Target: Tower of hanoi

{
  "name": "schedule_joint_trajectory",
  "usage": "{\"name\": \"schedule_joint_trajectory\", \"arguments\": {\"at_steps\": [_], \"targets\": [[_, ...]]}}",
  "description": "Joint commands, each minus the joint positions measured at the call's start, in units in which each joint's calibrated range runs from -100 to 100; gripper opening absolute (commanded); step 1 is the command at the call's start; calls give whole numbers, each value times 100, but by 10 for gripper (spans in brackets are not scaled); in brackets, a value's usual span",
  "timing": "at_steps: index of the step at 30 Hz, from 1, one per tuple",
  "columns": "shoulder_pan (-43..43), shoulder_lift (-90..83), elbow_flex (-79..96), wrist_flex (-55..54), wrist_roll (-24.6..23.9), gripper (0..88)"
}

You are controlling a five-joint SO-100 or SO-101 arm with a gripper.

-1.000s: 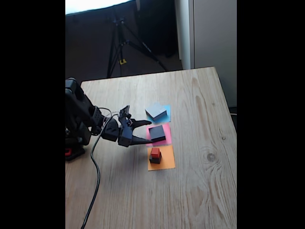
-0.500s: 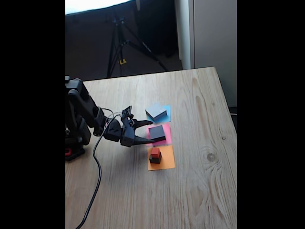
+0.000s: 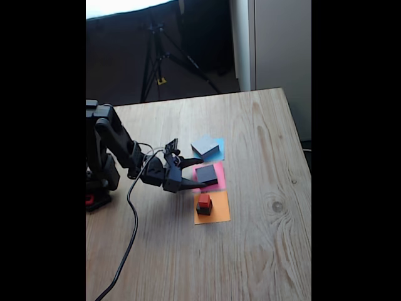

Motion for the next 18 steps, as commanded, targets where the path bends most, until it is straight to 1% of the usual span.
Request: {"name": "schedule_joint_trajectory", "arguments": {"at_steps": [1,4,7,13,17,18], "targets": [[-70,8,-159,-153,229,316],[-87,53,-232,-145,346,303],[-95,61,-268,-137,362,286],[-95,61,-286,-129,613,222],[-104,53,-295,-137,680,207],[-95,53,-295,-137,680,182]]}}
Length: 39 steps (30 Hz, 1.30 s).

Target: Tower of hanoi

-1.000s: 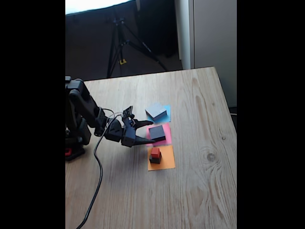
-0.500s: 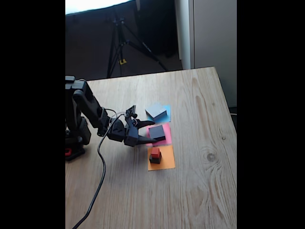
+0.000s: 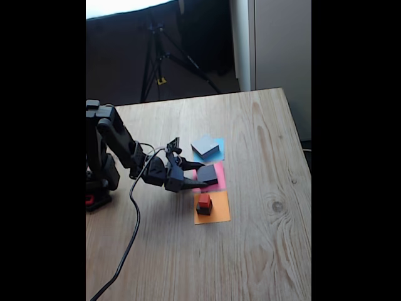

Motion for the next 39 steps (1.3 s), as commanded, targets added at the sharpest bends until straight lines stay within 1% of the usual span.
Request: {"name": "schedule_joint_trajectory", "arguments": {"at_steps": [1,3,13,19,24,28,30,34,39], "targets": [[-64,-58,-148,-137,192,177],[-56,-58,-139,-145,142,175],[-90,-278,-84,-16,192,173],[-240,-1103,-57,1077,-59,163],[-340,-1837,-93,1967,-142,166],[-365,-2450,-393,3052,-243,166],[-382,-2783,-784,4023,-343,160],[-466,-3374,-1739,5893,-744,162],[-583,-3760,-3330,8199,-978,159]]}}
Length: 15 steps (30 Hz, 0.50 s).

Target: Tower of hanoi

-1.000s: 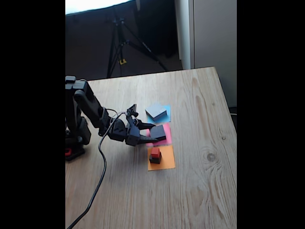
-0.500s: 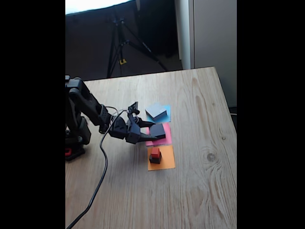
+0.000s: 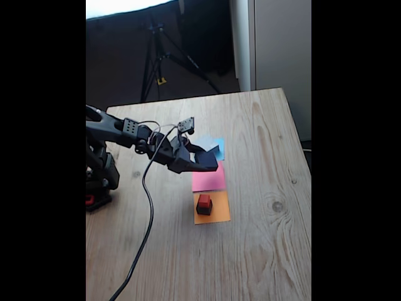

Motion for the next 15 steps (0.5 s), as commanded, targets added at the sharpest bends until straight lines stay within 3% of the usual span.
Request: {"name": "schedule_joint_trajectory", "arguments": {"at_steps": [1,9,15], "targets": [[-151,-541,-1739,2240,-249,159],[-553,-518,-4658,5227,-550,160],[-1062,-435,-6458,6813,-784,159]]}}
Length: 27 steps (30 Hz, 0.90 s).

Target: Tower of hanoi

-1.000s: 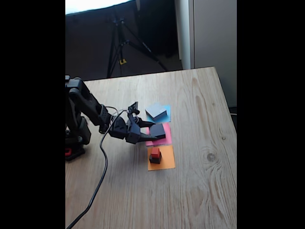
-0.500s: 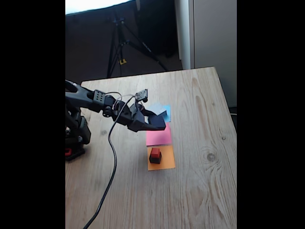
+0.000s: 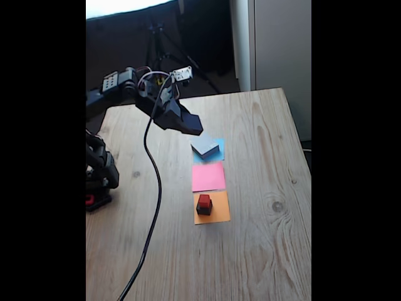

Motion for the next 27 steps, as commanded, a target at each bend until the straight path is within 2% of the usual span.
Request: {"name": "schedule_joint_trajectory", "arguments": {"at_steps": [1,8,13,16,19,27], "targets": [[-401,-179,-1479,1011,-227,158],[-1053,-369,-2388,1666,-294,157],[-1571,-520,-2088,1650,-612,152],[-1788,-702,-1388,1359,-628,151],[-1913,-1058,-297,744,-411,152],[-1938,-1603,2066,-1045,626,154]]}}
